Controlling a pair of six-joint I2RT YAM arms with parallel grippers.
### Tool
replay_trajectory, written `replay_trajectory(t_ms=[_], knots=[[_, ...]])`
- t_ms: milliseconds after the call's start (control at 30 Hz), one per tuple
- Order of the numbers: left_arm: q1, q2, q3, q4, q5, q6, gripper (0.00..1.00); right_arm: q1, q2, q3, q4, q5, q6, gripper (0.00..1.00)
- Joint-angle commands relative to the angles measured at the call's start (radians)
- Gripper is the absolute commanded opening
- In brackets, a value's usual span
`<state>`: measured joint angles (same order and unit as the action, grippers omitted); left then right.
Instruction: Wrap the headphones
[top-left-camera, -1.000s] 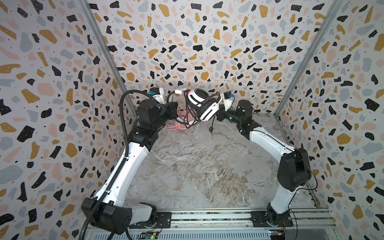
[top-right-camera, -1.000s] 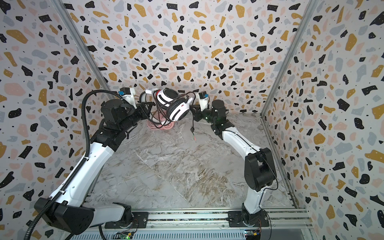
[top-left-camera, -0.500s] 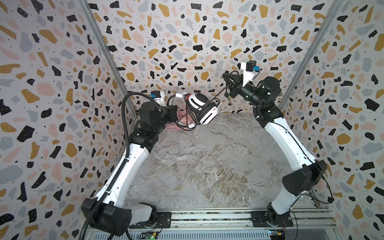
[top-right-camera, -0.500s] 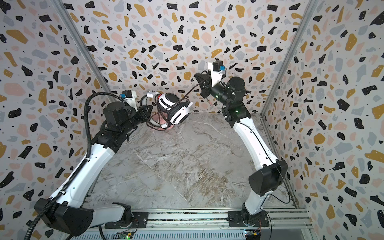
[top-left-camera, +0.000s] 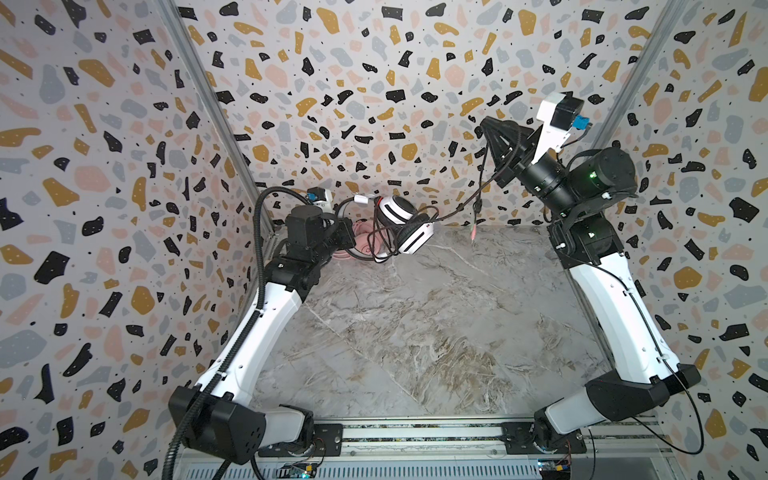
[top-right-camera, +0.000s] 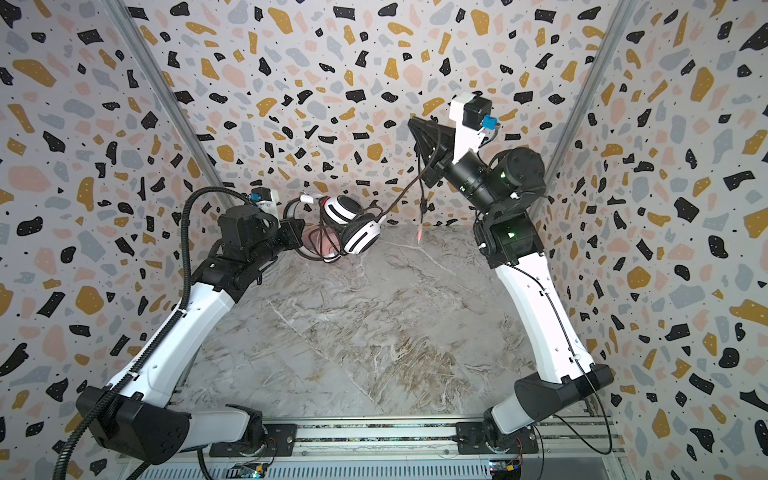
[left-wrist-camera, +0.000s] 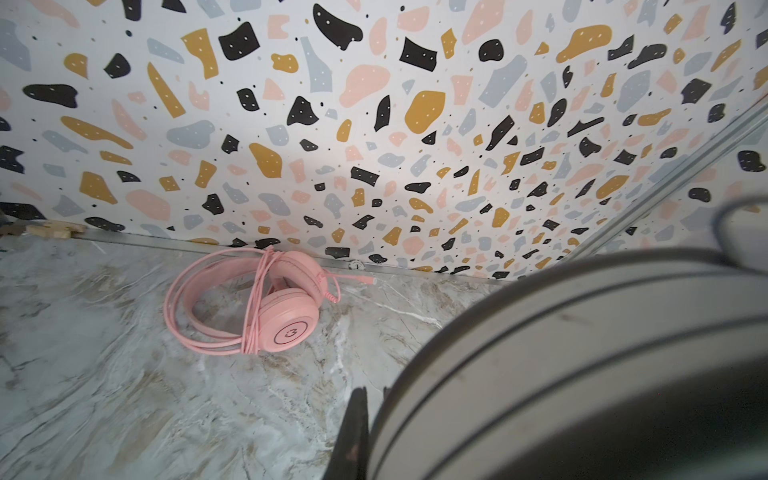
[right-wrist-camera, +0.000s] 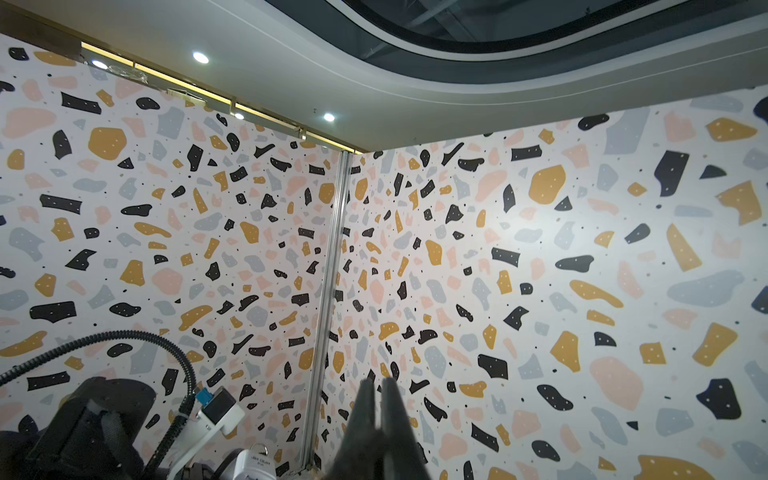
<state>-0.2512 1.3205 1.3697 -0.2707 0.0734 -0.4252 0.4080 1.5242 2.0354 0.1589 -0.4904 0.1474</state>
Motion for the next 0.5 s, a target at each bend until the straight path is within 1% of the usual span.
replay_trajectory(t_ms=[0, 100, 167, 267, 367, 467], knots=[[0.008, -0.030, 0.011, 0.075, -0.041, 0.001, 0.00, 0.005, -0.004, 0.016, -0.041, -0.022, 0.003, 0.00], [0.019, -0.029, 0.020, 0.099, -0.023, -0.027, 0.00, 0.010, -0.081, -0.136, -0.009, -0.021, 0.013, 0.00], [0.035, -0.018, 0.032, 0.117, 0.010, -0.051, 0.00, 0.011, -0.166, -0.292, 0.027, -0.008, 0.027, 0.00], [0.061, 0.004, 0.060, 0.131, 0.073, -0.086, 0.00, 0.010, -0.272, -0.475, 0.033, 0.027, 0.034, 0.00], [0.076, 0.015, 0.060, 0.178, 0.144, -0.133, 0.00, 0.003, -0.323, -0.605, -0.013, 0.078, 0.024, 0.00], [0.078, 0.021, 0.050, 0.243, 0.210, -0.191, 0.00, -0.009, -0.328, -0.721, -0.013, 0.048, 0.067, 0.00]])
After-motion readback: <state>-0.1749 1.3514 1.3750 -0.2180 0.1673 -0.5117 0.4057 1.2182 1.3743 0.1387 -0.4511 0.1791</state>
